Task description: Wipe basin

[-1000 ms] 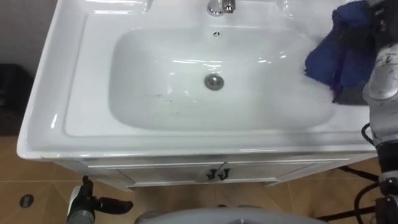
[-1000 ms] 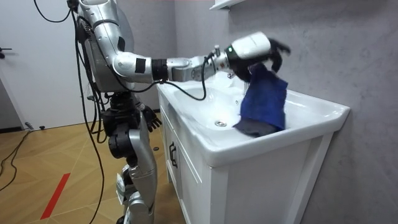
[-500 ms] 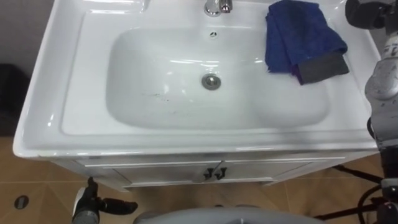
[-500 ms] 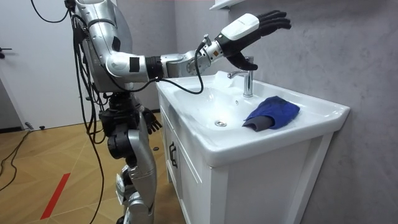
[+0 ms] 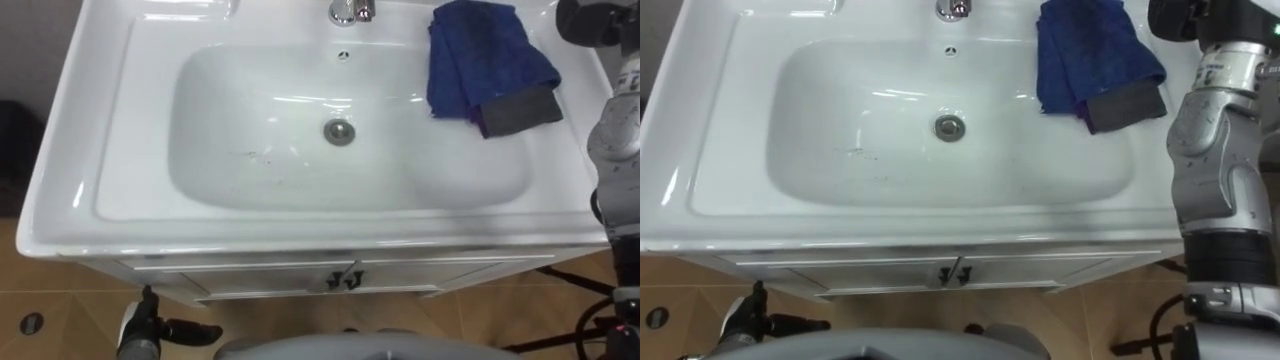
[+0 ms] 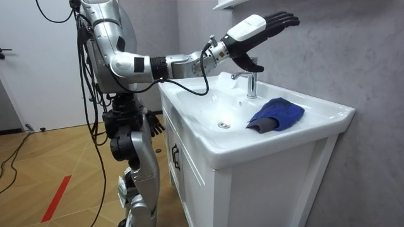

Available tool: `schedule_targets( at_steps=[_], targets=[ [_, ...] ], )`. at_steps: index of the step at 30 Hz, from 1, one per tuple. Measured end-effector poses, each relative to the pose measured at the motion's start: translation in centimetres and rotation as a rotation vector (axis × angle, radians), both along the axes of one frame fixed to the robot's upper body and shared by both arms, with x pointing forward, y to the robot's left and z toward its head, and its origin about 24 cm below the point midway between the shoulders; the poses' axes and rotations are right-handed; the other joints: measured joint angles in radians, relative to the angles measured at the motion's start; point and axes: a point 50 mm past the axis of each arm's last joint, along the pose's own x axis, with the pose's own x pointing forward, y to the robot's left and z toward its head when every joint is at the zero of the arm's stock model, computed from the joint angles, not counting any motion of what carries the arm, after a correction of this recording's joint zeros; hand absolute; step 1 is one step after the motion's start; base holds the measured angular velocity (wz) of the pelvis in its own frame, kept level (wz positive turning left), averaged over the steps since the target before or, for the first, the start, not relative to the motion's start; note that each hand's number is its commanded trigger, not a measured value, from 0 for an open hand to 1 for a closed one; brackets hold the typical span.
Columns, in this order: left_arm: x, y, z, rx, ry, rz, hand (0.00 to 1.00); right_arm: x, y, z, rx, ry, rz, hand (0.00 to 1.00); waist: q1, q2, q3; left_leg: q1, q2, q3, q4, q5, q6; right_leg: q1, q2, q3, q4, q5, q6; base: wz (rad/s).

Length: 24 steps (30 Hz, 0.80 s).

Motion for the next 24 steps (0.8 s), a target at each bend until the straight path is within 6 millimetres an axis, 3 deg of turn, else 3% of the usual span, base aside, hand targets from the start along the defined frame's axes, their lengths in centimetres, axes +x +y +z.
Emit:
schedule_targets(
  at_steps=[9,16,24],
  targets=[
    [0.0,0.0,0.0,-0.002,-0.002,-0.001,0.0,-0.7,-0.4,-1.0,0.026,0.032,-0.01,0.0,-0.001,0.007,0.0014,-0.004,0.0,0.0,0.0,0.0,0.0,0.0,0.0,0.003,0.0,0.0,0.0,0.0],
    [-0.2,-0.1,0.0,0.002,-0.002,0.006,0.0,-2.4,-2.5,-2.4,0.143,0.061,-0.08,0.0,-0.008,0.015,0.0005,0.0,0.0,0.003,0.002,0.0,0.0,-0.002,0.0,0.003,0.001,-0.001,-0.001,-0.01],
    [-1.1,0.2,0.0,0.022,0.009,0.048,0.0,-4.9,-5.6,-3.2,0.239,0.043,-0.214,0.0,-0.052,0.009,0.0032,0.005,0.0,0.016,0.003,0.0,0.0,-0.002,-0.001,0.007,0.005,-0.001,-0.004,-0.03]
  ],
)
